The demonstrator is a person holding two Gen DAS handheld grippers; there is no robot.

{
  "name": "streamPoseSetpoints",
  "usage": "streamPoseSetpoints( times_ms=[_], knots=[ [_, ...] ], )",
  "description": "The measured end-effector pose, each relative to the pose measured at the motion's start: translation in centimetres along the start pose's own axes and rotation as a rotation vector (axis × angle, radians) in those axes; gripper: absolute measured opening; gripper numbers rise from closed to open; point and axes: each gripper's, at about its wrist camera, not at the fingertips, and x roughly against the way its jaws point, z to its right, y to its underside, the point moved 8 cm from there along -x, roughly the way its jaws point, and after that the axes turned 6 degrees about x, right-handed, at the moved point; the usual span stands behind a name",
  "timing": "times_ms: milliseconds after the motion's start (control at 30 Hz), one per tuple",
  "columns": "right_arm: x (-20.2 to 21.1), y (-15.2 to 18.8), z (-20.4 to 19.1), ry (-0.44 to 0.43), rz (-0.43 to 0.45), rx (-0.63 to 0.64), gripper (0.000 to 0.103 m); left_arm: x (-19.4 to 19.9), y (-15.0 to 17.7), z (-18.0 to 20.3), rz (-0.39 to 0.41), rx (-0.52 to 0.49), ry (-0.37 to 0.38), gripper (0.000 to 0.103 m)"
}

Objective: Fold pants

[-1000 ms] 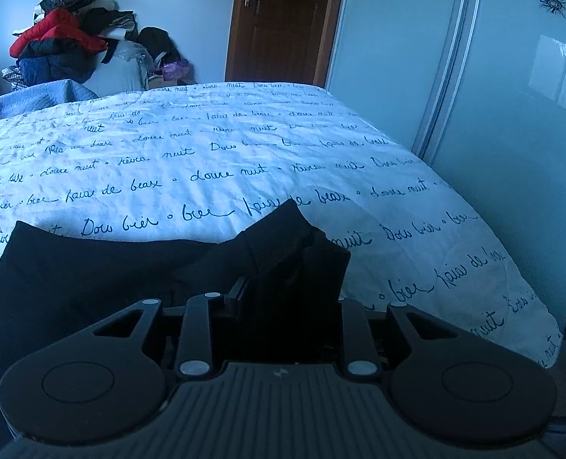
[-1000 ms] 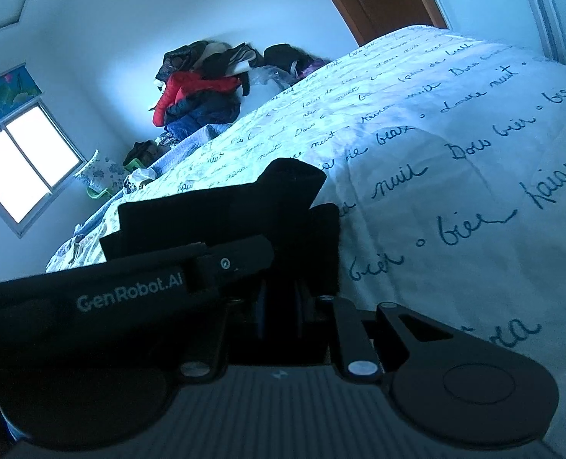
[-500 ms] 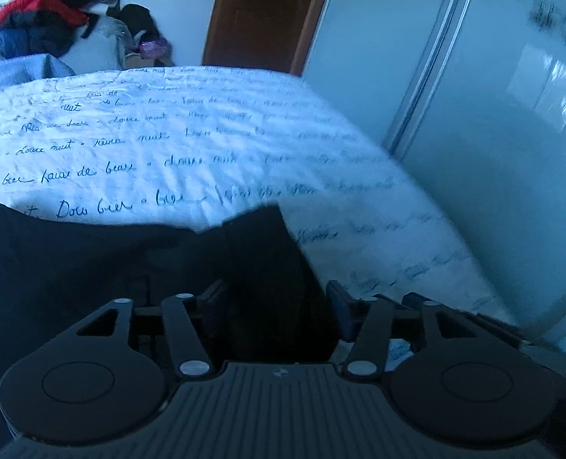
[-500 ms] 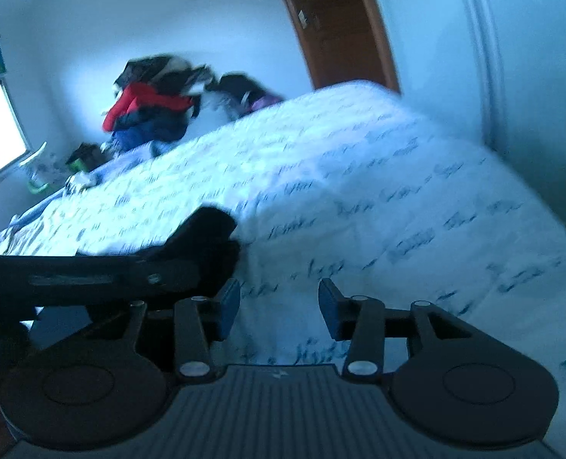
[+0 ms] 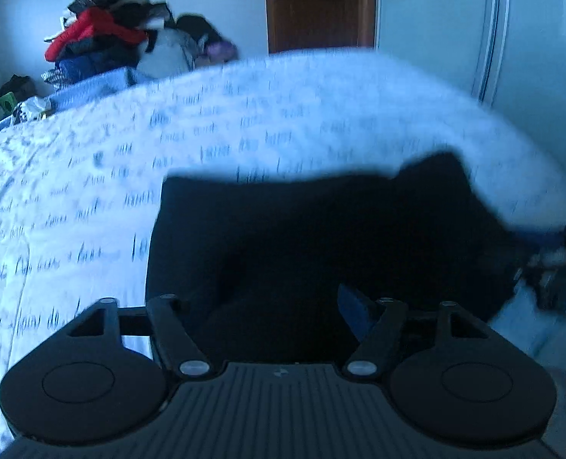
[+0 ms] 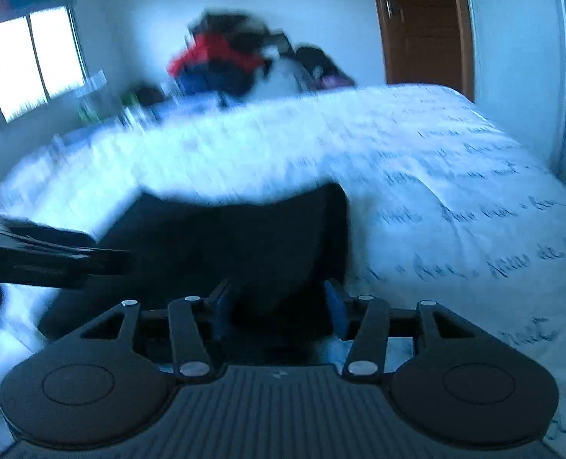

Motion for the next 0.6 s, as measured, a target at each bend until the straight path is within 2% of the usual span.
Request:
streamPoseSetpoints(
  times_ms=[67, 133, 233, 300, 400, 433, 500, 567, 600],
  knots=[
    [0.3, 0.1, 0.6, 0.014, 0.007, -0.040, 0.058, 0.3, 0.4, -0.3, 0.018, 0.018, -0.002, 0.068],
    [1.6, -0.8, 0.4, 0.031, 0.066, -0.046, 0.058, 0.6, 0.0, -0.4, 0.030, 0.037, 0.010, 0.069],
    [2.7, -2.5, -1.2, -0.026, 0.133, -0.015, 0.058, 0.9, -0.6, -0.1, 0.053, 0.040, -0.002, 0.072],
    [2.3, -3.2, -2.8, -0.082, 0.129, 0.019, 0.058, 0.8, -0.8, 0.0, 0.061, 0.035, -0.038, 0.073],
    [0.4, -2.9, -4.3, -0.119, 0.069, 0.078, 0.058, 0.7, -0.9, -0.1, 0.068, 0.046, -0.065, 0.077],
    [-0.3, -2.5, -4.3, -0.111, 0.040, 0.087, 0.058, 0.7, -0.8, -0.1, 0.064, 0.051, -0.071, 0.077],
    [-1.7, -1.5, -3.5, -0.039, -0.022, 0.127, 0.058, 0.7, -0.8, -0.2, 0.060, 0.057, -0.072, 0.078],
    [-1.3, -1.0, -3.1, 0.041, -0.036, 0.184, 0.058, 0.8, -0.8, -0.2, 0.063, 0.058, -0.071, 0.080],
    [-1.0, -0.9, -3.0, 0.046, -0.029, 0.175, 0.058, 0.8, -0.8, -0.2, 0.066, 0.058, -0.071, 0.081]
  ],
)
